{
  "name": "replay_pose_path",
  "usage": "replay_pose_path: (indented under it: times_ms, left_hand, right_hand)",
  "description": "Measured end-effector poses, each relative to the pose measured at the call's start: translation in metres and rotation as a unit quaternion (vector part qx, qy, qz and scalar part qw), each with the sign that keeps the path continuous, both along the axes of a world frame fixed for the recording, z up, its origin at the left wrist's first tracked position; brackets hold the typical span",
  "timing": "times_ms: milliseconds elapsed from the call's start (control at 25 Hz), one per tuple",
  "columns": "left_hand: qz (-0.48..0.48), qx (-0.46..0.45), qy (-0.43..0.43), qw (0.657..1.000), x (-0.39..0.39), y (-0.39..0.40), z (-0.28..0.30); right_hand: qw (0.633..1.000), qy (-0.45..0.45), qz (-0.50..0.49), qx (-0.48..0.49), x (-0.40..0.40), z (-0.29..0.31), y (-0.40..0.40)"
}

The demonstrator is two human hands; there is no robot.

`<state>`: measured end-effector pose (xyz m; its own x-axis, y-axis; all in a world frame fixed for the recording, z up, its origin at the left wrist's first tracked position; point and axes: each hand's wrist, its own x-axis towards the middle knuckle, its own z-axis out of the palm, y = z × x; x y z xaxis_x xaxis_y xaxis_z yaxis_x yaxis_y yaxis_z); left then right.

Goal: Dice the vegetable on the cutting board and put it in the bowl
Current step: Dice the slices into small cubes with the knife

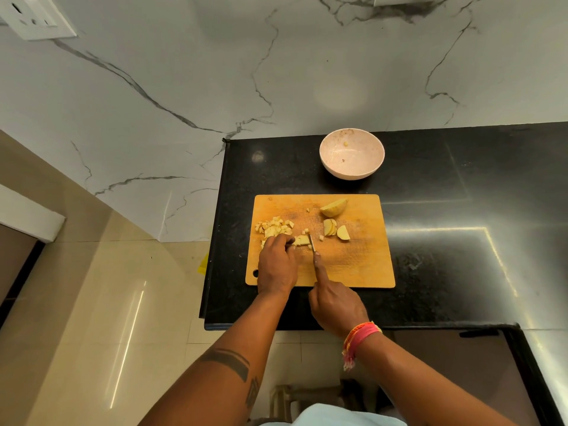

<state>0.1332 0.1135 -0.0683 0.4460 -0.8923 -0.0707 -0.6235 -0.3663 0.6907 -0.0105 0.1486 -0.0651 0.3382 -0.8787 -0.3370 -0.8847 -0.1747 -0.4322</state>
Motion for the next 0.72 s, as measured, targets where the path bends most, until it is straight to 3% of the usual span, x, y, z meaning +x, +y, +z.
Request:
replay_pose_path:
  times_ms: [280,520,720]
  left_hand:
    - [-0.020,-0.016,-0.007,1.000,0.016,0.005,0.000]
    - [-0.204,0.001,-0.115,0.972,-0.001,0.004,-0.009]
    - [-0.158,0.046,-0.209,0.964,0.003,-0.005,-0.012]
  right_hand:
    - [0.999,-0.029,-0.012,-0.036,0.017,0.003,-0.008]
    - [0.998,0.003,-0.056,-0.023,-0.019,-0.003,-0.004]
    - [1.000,0.000,-0.002,-0.010,0.006,-0.001,-0.015]
